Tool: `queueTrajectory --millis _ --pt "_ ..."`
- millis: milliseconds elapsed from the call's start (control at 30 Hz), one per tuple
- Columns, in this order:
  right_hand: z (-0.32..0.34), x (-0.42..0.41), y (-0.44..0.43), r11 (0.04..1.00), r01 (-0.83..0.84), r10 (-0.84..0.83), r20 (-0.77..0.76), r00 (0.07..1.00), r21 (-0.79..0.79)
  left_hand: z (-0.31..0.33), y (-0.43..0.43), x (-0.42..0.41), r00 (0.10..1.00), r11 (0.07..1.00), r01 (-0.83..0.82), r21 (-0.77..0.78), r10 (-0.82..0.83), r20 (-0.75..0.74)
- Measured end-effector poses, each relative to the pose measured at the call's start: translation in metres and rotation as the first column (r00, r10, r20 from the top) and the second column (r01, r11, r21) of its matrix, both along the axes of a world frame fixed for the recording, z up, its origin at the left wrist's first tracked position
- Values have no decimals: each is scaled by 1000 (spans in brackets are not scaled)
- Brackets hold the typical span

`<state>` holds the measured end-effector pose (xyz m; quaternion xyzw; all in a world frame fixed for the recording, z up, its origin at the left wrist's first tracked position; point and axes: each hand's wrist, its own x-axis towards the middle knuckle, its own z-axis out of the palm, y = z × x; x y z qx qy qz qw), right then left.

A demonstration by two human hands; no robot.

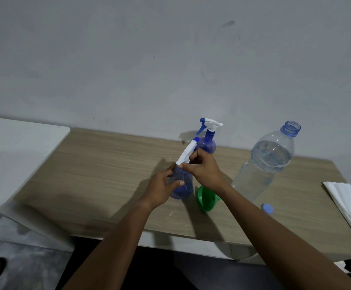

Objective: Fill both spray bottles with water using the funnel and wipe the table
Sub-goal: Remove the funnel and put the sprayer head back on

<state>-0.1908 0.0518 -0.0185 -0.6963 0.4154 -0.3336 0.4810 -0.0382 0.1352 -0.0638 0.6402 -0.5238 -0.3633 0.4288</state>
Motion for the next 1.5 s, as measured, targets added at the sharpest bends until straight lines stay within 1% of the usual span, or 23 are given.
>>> queueTrajectory --millis 167,267,367,500,700,833,933,1133,1233,1367,1500 --pt "-1 5 7 996 72 -71 12 997 -47 0 0 1 1000 1000 -9 -5 10 13" --pt "1 0 8 997 59 -59 -1 998 -48 1 1 2 1000 1000 -4 -5 4 15" --pt "3 -13 3 999 -31 31 13 999 -9 2 0 2 1000 1000 21 -13 -21 -12" --pt "12 -24 -6 988 -153 154 -18 988 35 3 -1 1 999 999 23 -25 -24 -35" --pt "19 -22 -12 964 -262 264 -72 962 32 -1 -2 3 1000 1000 5 12 -5 -11" --pt "26 -20 -11 950 -311 312 -135 941 30 2 -2 2 1000 1000 11 0 -11 -21" --pt "22 -18 -9 961 -274 275 -152 949 32 3 -1 2 999 999 31 -18 -31 -24" --pt "11 -11 -3 997 -79 79 -43 996 3 8 0 0 1000 999 25 -47 -24 10" --pt "8 -5 -1 1000 -7 5 -60 998 -25 6 0 1 1000 999 22 -26 -22 12" --pt "9 -6 -1 998 -17 13 -76 997 -54 4 0 1 1000 1000 9 -9 -9 10" --pt "11 -23 -9 993 -119 119 -31 992 25 3 -1 1 1000 1000 22 2 -22 -16"
